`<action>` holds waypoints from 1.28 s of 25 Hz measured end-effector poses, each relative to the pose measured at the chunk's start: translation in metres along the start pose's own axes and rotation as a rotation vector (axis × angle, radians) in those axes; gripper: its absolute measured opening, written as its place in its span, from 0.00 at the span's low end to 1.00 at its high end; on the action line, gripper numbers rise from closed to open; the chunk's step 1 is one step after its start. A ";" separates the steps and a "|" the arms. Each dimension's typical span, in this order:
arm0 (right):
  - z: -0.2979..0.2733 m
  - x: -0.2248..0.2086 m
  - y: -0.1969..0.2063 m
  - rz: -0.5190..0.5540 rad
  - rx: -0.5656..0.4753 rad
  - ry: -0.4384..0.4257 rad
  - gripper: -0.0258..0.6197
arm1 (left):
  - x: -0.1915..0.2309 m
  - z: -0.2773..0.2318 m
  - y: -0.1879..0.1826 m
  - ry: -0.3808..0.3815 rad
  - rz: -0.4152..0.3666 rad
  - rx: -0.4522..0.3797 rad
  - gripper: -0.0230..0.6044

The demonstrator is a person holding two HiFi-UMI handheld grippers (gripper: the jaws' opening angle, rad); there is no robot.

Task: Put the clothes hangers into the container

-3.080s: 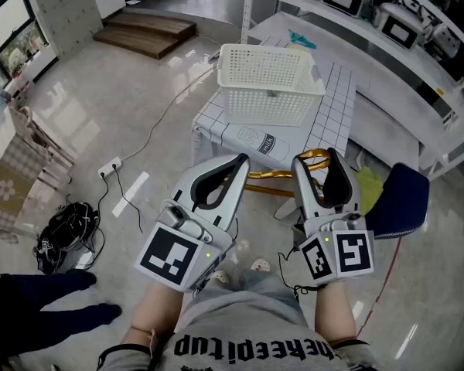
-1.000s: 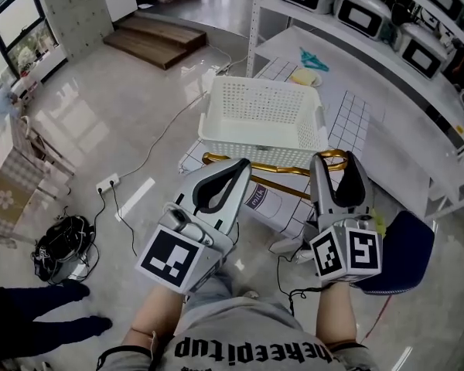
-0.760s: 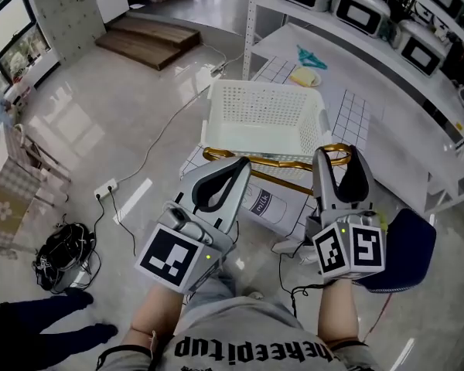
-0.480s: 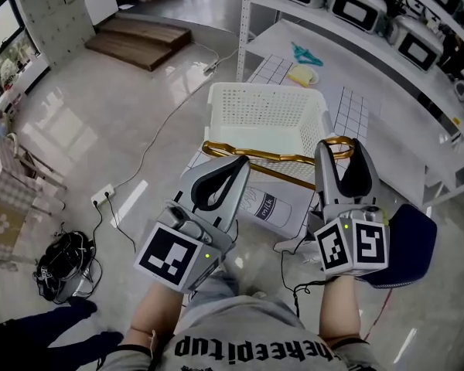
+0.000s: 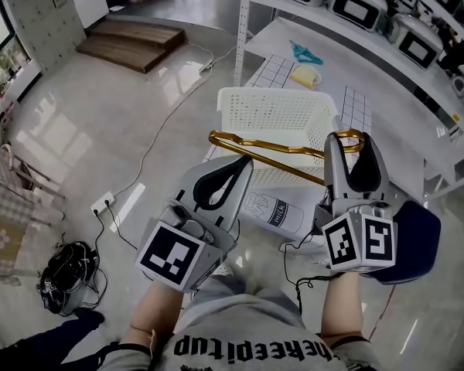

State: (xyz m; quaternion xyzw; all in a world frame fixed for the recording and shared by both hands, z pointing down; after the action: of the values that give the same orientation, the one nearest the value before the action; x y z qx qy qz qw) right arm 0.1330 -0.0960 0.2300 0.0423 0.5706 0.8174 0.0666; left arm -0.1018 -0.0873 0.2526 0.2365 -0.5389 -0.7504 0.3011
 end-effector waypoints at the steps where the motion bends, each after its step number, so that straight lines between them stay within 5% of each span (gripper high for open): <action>1: -0.002 0.003 0.000 0.004 -0.003 0.004 0.45 | 0.004 0.001 0.000 0.006 0.002 0.006 0.07; 14: -0.031 0.015 -0.004 0.033 -0.027 0.033 0.45 | 0.033 -0.008 0.013 0.041 0.047 0.011 0.07; 32: -0.112 0.008 0.021 0.008 -0.026 -0.015 0.45 | 0.079 -0.053 0.024 -0.010 0.034 0.004 0.07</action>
State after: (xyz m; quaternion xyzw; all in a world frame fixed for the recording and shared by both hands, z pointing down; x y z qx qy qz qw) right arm 0.1073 -0.2056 0.2109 0.0497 0.5593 0.8247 0.0682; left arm -0.1168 -0.1842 0.2568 0.2242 -0.5459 -0.7452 0.3105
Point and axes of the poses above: the fingertips, and each gripper's own axes: z backward along the fingers, x to its left, y out of its underside, the point moved 9 cm from there along z, backward along the fingers, and after that the axes turned 10 degrees about -x, right-handed, at the moved point
